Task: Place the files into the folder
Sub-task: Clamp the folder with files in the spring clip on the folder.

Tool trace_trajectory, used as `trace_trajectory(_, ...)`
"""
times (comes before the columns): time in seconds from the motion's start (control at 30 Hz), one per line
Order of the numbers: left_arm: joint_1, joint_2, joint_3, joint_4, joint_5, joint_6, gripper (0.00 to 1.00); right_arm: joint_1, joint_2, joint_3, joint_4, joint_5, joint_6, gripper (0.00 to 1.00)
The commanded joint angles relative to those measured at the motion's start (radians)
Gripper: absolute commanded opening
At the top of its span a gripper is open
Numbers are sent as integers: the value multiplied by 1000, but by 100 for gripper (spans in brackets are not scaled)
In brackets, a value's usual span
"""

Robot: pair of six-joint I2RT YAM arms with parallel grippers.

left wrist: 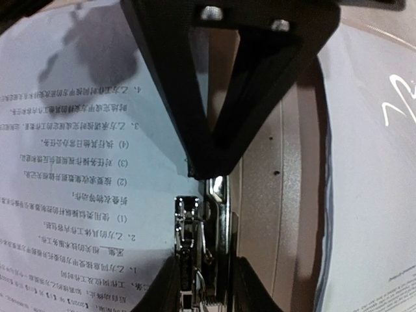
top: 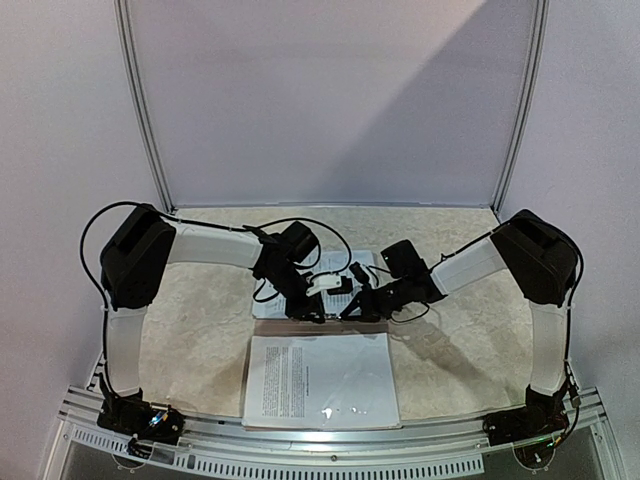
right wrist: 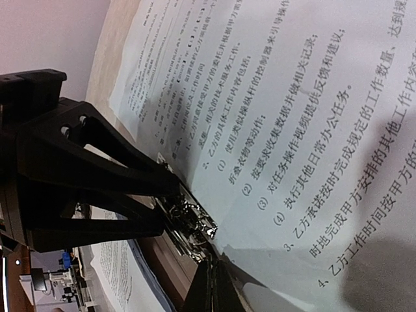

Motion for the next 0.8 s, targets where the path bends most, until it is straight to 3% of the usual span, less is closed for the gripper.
trace_trajectory(0.0,0,60,-18,-14,-80,-19,19,34,34,-50,-179,-93,46,0)
trace_trajectory(0.27,2,61,-19,-29,-79,-3,19,29,-2,-51,-111,-116,109,1)
trace_trajectory(0.47,2,55,-19,-39,-78,12,18,20,-25,-50,-117,-116,113,7)
trace_trajectory(0.77,1,6,47,-112,-55,104,30,10,-145,-34,-178,-96,91,11)
